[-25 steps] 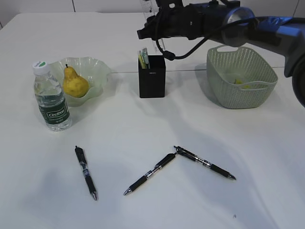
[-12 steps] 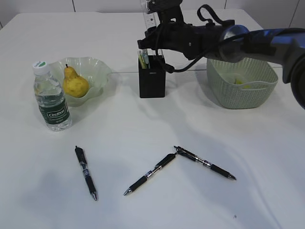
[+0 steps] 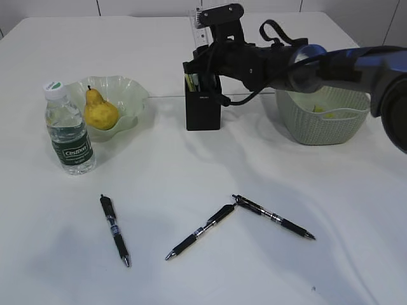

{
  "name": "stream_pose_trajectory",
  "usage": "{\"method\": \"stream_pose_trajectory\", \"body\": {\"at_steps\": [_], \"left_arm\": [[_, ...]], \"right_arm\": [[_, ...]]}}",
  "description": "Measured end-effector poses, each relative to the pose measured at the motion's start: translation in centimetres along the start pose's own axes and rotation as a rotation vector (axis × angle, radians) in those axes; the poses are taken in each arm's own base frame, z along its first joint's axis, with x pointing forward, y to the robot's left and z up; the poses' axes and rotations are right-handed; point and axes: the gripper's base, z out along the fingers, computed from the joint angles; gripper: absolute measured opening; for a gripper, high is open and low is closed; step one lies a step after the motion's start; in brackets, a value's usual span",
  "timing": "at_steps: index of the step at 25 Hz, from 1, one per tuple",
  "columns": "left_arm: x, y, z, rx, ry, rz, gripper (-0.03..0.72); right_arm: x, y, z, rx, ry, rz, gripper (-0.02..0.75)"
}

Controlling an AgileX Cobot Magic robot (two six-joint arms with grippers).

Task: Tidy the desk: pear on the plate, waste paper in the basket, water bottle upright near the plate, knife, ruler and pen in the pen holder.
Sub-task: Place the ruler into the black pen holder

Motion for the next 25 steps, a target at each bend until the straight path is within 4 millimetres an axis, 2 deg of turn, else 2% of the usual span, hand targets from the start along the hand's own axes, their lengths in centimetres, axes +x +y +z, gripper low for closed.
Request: {"method": "stream_pose_trajectory", "body": {"at_steps": [6, 25], "left_arm": [[0.0, 0.0, 0.0, 0.002, 0.0, -0.001, 0.412], [0.0, 0.0, 0.0, 0.002, 0.0, -0.001, 0.412]], "right_arm": [[1.9, 0.5, 0.7, -0.008, 0.036, 0.004, 0.308], [1.9, 0.5, 0.7, -0.007, 0.034, 0.014, 0.309]]}}
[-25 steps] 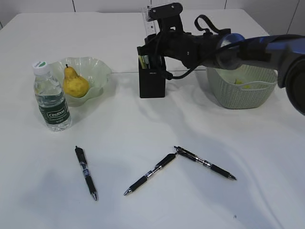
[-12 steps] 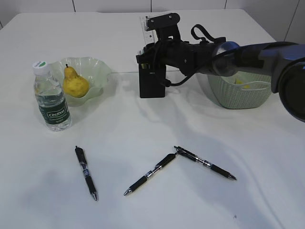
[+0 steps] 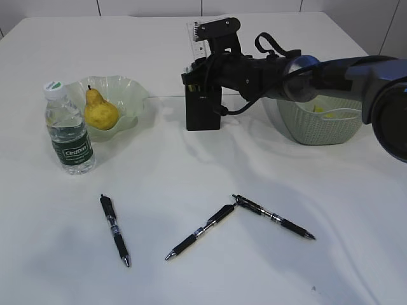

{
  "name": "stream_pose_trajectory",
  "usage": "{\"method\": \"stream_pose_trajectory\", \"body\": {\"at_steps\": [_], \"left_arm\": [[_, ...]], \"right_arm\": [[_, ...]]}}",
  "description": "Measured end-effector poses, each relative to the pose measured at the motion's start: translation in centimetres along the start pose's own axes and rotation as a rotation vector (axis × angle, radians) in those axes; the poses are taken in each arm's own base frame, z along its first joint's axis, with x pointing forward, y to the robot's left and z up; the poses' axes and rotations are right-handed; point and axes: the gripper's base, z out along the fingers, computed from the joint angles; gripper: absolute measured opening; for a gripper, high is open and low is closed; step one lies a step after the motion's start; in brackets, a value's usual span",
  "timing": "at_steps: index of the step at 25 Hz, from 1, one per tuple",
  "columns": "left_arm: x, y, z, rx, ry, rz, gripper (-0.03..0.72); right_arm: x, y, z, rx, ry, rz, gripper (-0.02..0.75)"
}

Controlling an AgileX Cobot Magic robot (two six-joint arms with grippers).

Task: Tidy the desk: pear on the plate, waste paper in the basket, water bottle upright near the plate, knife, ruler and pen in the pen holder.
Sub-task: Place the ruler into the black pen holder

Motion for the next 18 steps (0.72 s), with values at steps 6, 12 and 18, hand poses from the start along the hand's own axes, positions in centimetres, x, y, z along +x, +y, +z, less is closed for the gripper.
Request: {"method": "stream_pose_trajectory", "body": {"at_steps": [6, 12, 18], "left_arm": [[0.0, 0.0, 0.0, 0.0, 0.0, 0.0, 0.412], [0.0, 0.0, 0.0, 0.0, 0.0, 0.0, 0.412], [0.0, 0.0, 0.0, 0.0, 0.0, 0.0, 0.411]], "right_arm": [[0.15, 0.02, 0.0, -0.003, 0.017, 0.002, 0.309], [0.27, 0.05, 0.0, -0.005, 0.03, 0.002, 0.332], [0.29, 0.05, -0.01, -0.005, 0.032, 0.002, 0.403]]}}
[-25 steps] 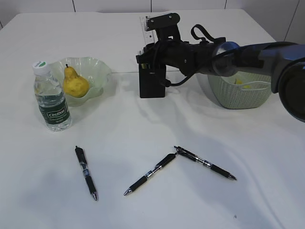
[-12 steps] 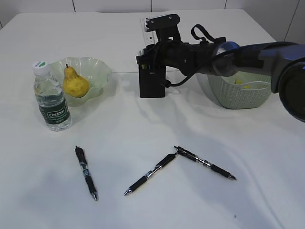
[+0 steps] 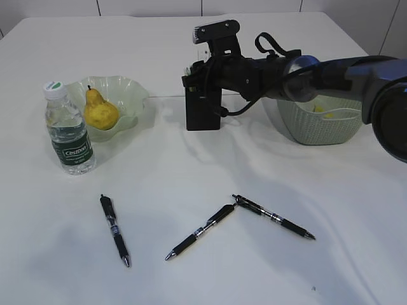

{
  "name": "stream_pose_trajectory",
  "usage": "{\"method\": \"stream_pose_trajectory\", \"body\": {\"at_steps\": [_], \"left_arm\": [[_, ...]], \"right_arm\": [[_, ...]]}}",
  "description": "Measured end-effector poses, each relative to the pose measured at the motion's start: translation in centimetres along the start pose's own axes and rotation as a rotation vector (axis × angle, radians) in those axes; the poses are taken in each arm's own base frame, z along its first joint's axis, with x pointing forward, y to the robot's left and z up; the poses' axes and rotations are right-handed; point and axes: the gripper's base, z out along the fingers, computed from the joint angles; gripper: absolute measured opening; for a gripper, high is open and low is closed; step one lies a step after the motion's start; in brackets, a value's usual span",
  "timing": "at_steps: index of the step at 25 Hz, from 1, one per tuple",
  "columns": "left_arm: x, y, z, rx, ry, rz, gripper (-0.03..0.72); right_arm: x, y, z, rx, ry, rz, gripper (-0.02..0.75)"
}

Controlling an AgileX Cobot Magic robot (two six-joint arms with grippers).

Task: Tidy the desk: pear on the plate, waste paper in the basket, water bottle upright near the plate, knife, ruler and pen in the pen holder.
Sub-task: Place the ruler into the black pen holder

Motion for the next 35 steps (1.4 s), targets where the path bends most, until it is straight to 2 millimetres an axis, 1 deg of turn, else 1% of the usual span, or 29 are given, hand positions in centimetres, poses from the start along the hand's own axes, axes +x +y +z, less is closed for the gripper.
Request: {"method": "stream_pose_trajectory", "body": {"at_steps": [5, 8, 12, 15, 19, 23, 28, 31, 35], "left_arm": [[0.0, 0.0, 0.0, 0.0, 0.0, 0.0, 0.411], [0.0, 0.0, 0.0, 0.0, 0.0, 0.0, 0.411], [0.0, 0.0, 0.0, 0.0, 0.0, 0.0, 0.411], [0.0, 0.0, 0.0, 0.0, 0.0, 0.0, 0.411], [0.0, 0.0, 0.0, 0.0, 0.0, 0.0, 0.411], [0.0, 0.0, 0.0, 0.0, 0.0, 0.0, 0.411], [0.0, 0.0, 0.0, 0.0, 0.0, -0.001, 0.411], [0.0, 0.0, 0.0, 0.0, 0.0, -0.021, 0.411], [0.0, 0.0, 0.0, 0.0, 0.0, -0.036, 0.411]], "right_arm": [[0.0, 0.0, 0.0, 0.0, 0.0, 0.004, 0.41], [0.3, 0.1, 0.0, -0.005, 0.033, 0.018, 0.41], [-0.5, 0.1, -0.7, -0.016, 0.073, 0.025, 0.41], [-2.5, 0.0, -2.0, -0.026, 0.092, 0.026, 0.411], [-5.6, 0.0, -4.6, -0.048, 0.147, 0.023, 0.41], [-7.4, 0.0, -7.0, -0.073, 0.237, 0.02, 0.409], [-8.6, -0.2, -9.8, -0.085, 0.415, -0.049, 0.409], [-8.6, -0.3, -11.2, -0.093, 0.555, -0.083, 0.409], [-8.1, -0.3, -12.5, -0.113, 0.723, -0.091, 0.409]]}}
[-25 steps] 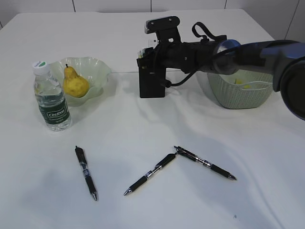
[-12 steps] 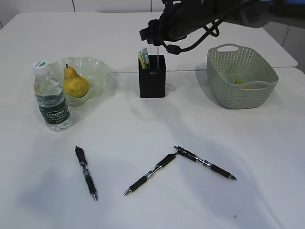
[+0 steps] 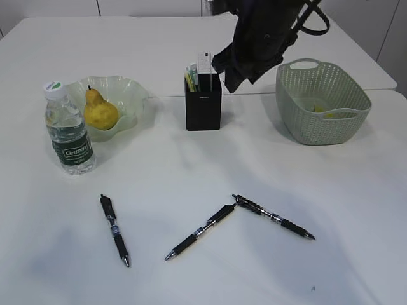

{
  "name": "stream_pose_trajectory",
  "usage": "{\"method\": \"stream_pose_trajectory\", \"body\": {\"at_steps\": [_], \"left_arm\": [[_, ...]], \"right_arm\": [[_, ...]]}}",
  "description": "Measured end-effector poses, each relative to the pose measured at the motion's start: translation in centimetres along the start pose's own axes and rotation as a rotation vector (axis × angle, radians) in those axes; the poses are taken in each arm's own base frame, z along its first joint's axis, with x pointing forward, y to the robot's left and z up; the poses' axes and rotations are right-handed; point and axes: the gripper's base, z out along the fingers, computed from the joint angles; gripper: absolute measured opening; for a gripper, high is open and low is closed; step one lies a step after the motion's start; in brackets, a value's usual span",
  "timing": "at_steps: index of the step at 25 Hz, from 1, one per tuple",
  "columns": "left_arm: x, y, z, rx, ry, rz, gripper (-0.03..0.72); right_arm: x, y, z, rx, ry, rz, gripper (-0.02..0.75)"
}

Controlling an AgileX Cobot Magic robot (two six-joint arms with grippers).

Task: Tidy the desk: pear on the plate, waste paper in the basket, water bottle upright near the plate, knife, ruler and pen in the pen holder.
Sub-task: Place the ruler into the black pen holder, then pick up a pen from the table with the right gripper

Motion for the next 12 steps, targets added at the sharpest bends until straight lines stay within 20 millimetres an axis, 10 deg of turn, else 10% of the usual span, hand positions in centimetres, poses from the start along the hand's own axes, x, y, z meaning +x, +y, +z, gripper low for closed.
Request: {"method": "stream_pose_trajectory", "body": {"at_steps": [12], "left_arm": [[-0.1, -0.1, 0.6, -0.004, 0.04, -0.001, 0.411]], "right_arm": [[1.8, 0.5, 0.6, -0.048, 0.169, 0.009, 0.407]]}}
